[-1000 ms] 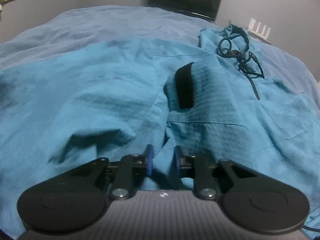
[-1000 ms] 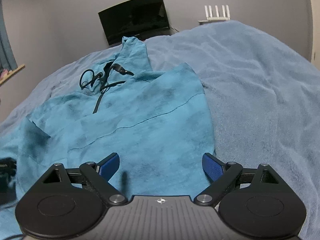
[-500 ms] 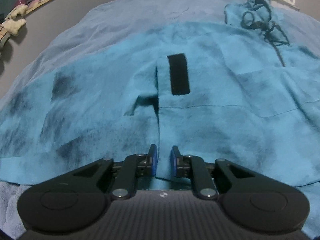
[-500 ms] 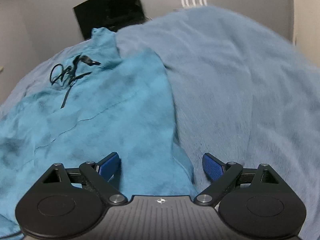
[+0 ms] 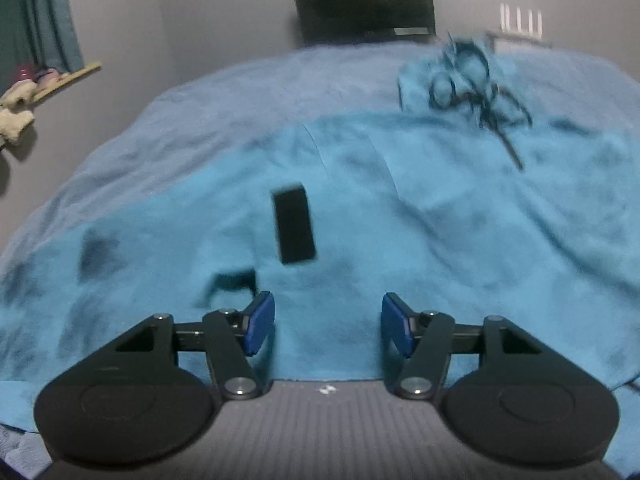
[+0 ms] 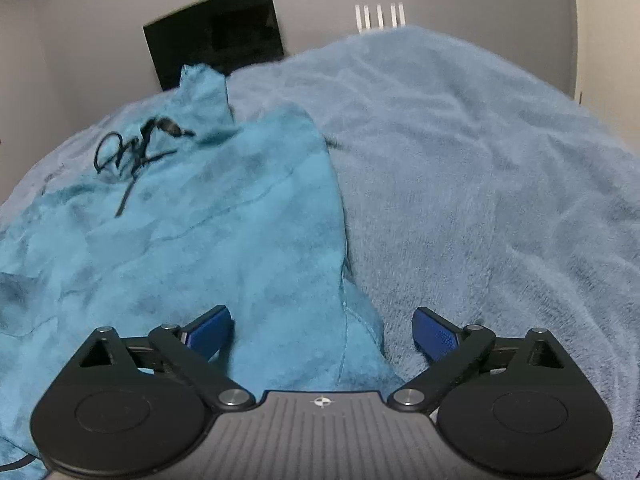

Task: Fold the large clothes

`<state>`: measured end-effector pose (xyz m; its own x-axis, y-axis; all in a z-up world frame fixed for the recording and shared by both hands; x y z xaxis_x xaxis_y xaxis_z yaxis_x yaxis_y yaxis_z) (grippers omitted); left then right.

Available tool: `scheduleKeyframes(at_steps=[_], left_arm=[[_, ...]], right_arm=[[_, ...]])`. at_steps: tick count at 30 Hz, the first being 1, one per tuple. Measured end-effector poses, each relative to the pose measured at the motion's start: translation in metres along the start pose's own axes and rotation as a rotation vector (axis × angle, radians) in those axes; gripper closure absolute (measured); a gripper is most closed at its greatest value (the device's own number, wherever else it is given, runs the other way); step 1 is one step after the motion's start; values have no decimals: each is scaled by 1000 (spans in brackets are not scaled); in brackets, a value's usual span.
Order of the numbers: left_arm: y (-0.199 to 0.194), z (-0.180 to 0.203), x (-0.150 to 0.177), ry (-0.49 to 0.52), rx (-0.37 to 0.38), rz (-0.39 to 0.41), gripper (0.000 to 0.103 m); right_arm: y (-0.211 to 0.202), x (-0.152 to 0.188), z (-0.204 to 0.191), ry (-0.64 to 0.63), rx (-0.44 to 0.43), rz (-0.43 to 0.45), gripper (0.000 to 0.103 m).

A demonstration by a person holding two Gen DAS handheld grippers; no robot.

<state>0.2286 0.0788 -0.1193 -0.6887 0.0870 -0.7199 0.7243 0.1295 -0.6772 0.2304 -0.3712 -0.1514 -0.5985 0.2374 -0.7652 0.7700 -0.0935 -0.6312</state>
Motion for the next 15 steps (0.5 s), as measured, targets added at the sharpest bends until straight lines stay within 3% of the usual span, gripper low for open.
scheduleKeyframes(at_steps=[4,9,11,13,15], left_arm=[[26,2,18,25,-26,-86,44],[31,2,23,29,-22,-89,43],[29,2,25,28,-19,-88,43],[26,1,24,24,-11,-85,43],[10,-3,17,-3,6,-50,43]], right_arm=[[-39,-17,-6,-13,-6,164,7],[-103,-42,-45,-86,-94,302,5],[-127,-56,-61,-95,-146,349,0],[-140,-65,-75,-90,-181,339,0],[-139,-61,-90,-55,-231,258,0]])
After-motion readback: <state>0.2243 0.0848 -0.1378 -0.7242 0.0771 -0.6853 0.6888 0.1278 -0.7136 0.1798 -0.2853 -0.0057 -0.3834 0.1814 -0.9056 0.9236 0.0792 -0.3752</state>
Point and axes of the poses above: each gripper's, at about its wrist camera, not at the fingertips, and y roughly the way its jaws point, z to its right, x to its underside, the point moved 10 cm from there along y, roughly the way its jaws point, and after that the axes turned 2 degrees about x, right-handed, at the moved point
